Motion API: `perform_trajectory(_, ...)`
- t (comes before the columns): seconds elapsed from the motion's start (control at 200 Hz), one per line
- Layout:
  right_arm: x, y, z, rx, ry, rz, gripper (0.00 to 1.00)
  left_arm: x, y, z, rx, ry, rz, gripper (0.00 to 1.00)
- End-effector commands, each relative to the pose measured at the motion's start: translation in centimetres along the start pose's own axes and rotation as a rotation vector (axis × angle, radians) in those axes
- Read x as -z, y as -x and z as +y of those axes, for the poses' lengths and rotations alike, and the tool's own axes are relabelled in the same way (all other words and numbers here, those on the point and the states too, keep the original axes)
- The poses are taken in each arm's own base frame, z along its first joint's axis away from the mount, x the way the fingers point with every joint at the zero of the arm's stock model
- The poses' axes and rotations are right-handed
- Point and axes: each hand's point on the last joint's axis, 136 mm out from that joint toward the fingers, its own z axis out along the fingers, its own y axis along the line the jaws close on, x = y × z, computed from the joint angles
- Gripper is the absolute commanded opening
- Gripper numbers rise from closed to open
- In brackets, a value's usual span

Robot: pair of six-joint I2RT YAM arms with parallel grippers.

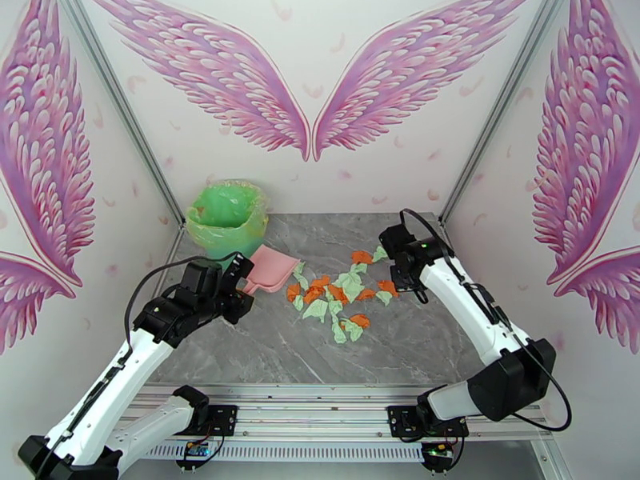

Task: Sweep away the paper scraps from the table

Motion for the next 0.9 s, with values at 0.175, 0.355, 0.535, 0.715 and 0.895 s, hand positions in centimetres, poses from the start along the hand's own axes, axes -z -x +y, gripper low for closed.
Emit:
perform_trajectory(0.175,-4.4,0.5,1.6,0.098,-0.099,0.093,0.00,0.3,0.5,0.3,0.008,0.027,-0.020,0.00)
perform_trajectory(0.355,-6.1,1.1,4.8,0.072,-0.003,0.124,0.00,0.1,0.0,0.4,0.007,0.028,-0.009,0.00)
perform_trajectory(0.535,-6.2,1.2,8.8,0.023,0.178,0.133,0.00,0.0,-0.2,0.6,0.001,0.034,-0.004,0.00)
perform_trajectory(0.715,-5.1,2.2,11.2,-0.027,0.308,0.108,0.00,-0.1,-0.3,0.4,-0.004,0.020,0.002,0.00)
perform_trajectory(0.895,-3.4,3.7,12.1,-0.067,0.388,0.068,0.00,-0.4,-0.6,0.1,-0.007,0.005,0.010,0.00)
